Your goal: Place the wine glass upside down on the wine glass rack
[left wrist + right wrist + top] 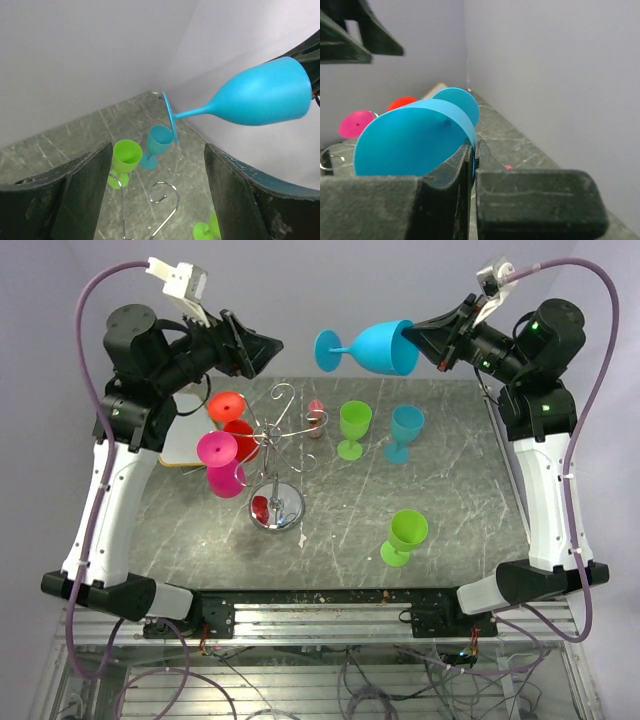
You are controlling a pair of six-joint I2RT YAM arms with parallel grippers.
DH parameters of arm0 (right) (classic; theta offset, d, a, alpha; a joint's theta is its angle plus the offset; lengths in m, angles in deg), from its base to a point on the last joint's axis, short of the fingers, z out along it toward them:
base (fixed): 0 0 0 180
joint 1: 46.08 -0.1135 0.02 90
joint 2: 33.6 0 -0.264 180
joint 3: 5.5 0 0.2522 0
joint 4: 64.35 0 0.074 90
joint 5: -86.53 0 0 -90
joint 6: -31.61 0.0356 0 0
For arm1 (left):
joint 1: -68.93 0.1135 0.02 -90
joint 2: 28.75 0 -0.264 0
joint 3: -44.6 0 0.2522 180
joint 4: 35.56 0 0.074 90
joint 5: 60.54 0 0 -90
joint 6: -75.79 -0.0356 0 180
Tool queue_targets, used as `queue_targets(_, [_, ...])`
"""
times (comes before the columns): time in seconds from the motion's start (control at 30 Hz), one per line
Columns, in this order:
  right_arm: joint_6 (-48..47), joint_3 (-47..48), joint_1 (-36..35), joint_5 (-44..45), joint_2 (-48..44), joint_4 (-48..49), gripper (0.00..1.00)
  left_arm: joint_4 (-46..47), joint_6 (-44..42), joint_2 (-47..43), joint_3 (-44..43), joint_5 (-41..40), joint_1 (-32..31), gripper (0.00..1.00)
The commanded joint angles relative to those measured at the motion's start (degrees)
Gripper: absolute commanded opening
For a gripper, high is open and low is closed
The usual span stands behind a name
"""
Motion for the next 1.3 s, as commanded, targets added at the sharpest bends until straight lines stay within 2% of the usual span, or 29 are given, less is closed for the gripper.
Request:
queue_targets(0.0, [2.7, 2.6, -2.7, -1.1, 1.0, 3.3, 0.00, 3.8, 5.6, 2.7, -0.4, 1.7, -1.4, 0.83])
queue_targets(0.43, [-0.5, 1.2, -5.3, 0.0, 0.8, 2.2, 0.00, 4.0, 9.6, 7.6, 1.0, 4.6, -5.2, 0.71])
queue_targets(0.63, [-1.9, 0.9, -5.7, 0.8, 0.7, 1.5, 0.00, 4.7, 9.8, 8.7, 0.9, 6.0, -6.1, 0.51])
queue_targets(0.9, [-2.6, 0.4, -6.1, 1.2, 0.5, 1.3, 0.00, 4.5, 10.0, 9.4, 1.5, 6.2, -6.5, 0.37])
queue_targets(1.17, [-3.4, -1.6, -6.3, 0.5, -0.2, 1.1, 0.00, 5.5, 9.9, 9.1, 2.1, 5.4, -6.6, 0.07])
queue_targets(1.23, [-4.4, -2.0, -6.3, 0.7, -0.5, 0.5, 0.00, 4.9, 9.1, 8.5, 2.1, 3.7, -6.6, 0.07])
queue_targets(1.27, [-5.0, -2.0, -6.3, 0.8, -0.8, 0.0, 0.07, 4.7, 8.6, 8.1, 2.0, 2.8, -6.6, 0.07])
